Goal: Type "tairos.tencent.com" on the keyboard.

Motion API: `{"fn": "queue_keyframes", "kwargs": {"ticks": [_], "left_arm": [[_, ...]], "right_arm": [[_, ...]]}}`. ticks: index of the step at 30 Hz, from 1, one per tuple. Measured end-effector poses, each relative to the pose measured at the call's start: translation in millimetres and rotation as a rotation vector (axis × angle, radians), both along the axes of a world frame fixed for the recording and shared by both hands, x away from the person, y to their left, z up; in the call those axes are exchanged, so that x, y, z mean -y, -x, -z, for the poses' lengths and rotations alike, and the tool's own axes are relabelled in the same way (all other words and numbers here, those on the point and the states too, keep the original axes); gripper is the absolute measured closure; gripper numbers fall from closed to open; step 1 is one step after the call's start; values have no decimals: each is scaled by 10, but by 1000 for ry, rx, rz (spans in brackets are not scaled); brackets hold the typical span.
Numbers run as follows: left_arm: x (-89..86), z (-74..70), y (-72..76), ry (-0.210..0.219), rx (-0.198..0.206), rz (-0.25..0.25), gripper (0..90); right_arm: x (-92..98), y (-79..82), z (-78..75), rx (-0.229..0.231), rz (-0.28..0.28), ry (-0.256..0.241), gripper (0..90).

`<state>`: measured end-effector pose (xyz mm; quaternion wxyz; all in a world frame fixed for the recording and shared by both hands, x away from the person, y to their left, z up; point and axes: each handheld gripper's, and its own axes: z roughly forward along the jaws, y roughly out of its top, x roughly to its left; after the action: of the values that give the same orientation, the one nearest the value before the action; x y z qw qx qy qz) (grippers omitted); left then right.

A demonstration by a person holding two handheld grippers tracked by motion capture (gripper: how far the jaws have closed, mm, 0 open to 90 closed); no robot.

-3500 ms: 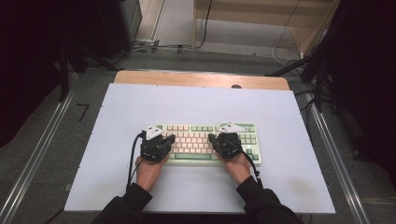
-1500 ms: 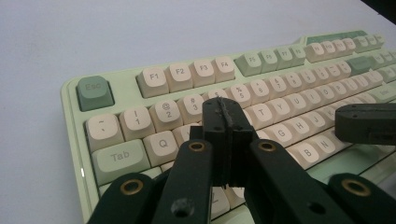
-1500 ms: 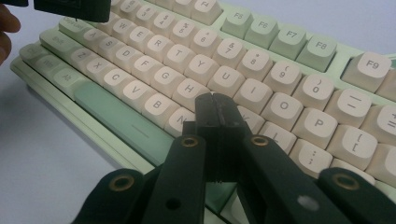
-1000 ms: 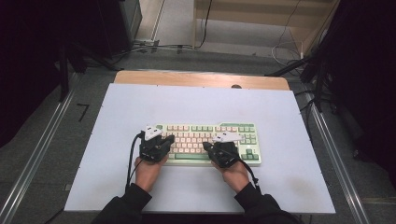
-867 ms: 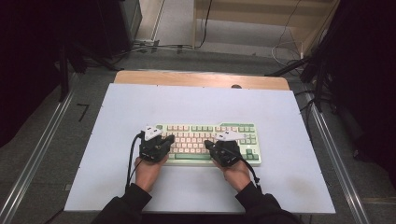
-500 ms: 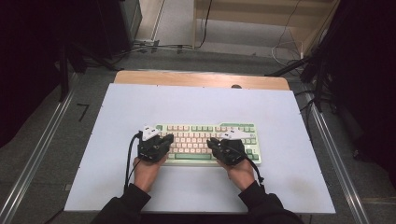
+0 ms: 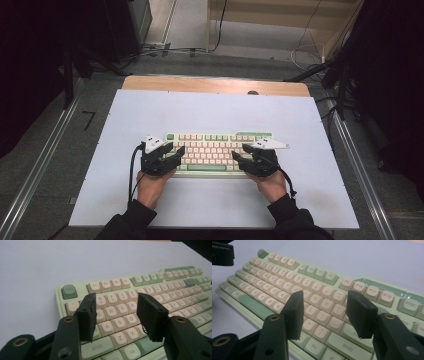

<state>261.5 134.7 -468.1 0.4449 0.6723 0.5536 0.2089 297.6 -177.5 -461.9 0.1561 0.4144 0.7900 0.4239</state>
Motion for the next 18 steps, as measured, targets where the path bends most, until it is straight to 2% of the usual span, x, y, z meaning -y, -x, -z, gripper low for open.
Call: {"fn": "queue_keyframes", "kwargs": {"ticks": [9, 14, 18], "left_arm": [[-72, -10, 83, -6, 11, -18, 389], [-140, -6, 129, -14, 13, -38, 318], [-198, -1, 172, -13, 15, -43, 318]], "right_arm": [[224, 13, -26, 0, 36, -8, 339], [375, 56, -47, 7, 54, -14, 312], [522, 92, -63, 11, 77, -20, 310]]}}
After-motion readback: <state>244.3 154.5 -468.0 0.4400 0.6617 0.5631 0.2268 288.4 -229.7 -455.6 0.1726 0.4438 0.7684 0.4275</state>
